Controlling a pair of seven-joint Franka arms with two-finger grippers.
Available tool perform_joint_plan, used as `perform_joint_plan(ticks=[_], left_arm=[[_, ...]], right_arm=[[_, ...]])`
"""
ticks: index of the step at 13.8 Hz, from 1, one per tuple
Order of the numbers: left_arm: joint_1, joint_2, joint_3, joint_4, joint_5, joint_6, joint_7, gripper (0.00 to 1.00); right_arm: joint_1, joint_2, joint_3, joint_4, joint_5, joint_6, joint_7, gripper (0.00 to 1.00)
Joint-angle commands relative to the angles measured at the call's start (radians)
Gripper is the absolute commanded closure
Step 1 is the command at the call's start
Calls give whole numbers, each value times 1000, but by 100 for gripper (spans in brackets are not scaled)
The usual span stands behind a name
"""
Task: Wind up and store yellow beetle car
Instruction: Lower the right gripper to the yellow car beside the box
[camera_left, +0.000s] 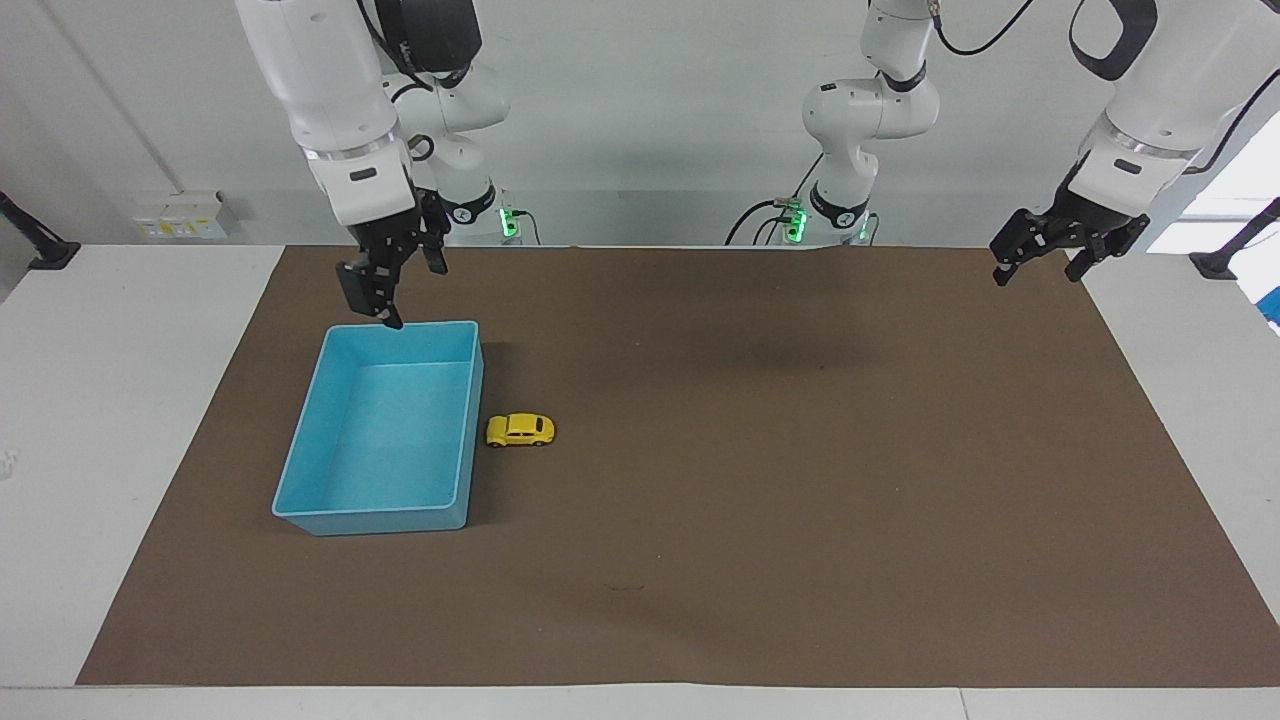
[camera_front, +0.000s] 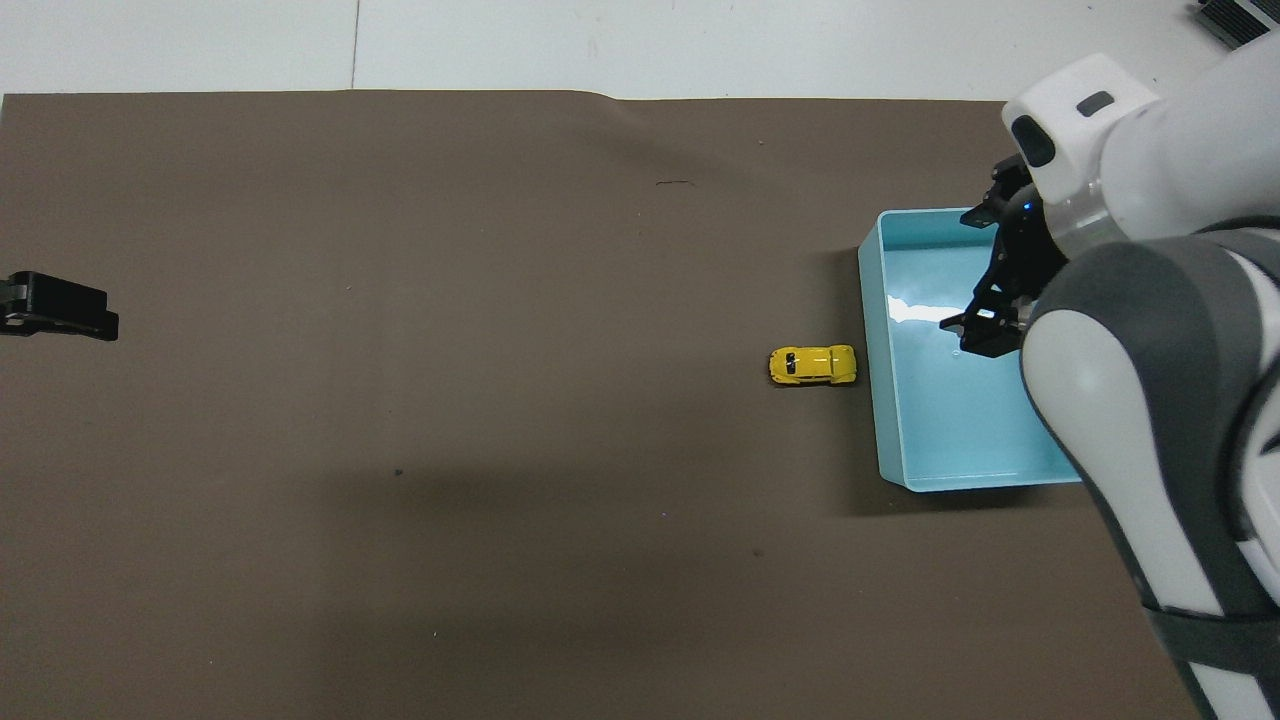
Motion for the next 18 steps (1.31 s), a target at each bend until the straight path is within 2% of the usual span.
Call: perform_joint_plan(ticks=[1, 4, 6, 12, 15, 18], left_arm=[[-5, -4, -2, 11, 8, -17, 8, 0], [-7, -5, -4, 8, 8, -21, 8, 0], [-8, -8, -7, 7, 6, -35, 10, 0], [-20, -17, -13, 23, -9, -50, 7, 0], [-10, -48, 1, 25, -77, -69, 5, 0], [-7, -59, 1, 31, -69, -90, 10, 0]], right_arm=[[24, 52, 12, -5, 21, 53, -61, 0], [41, 95, 12, -13, 19, 92, -145, 0], [41, 96, 12, -48, 19, 116, -205, 0], [46, 101, 12, -225, -2, 297, -239, 0], [58, 105, 12, -317, -2, 414, -237, 0], [72, 131, 12, -373, -4, 484, -236, 0]])
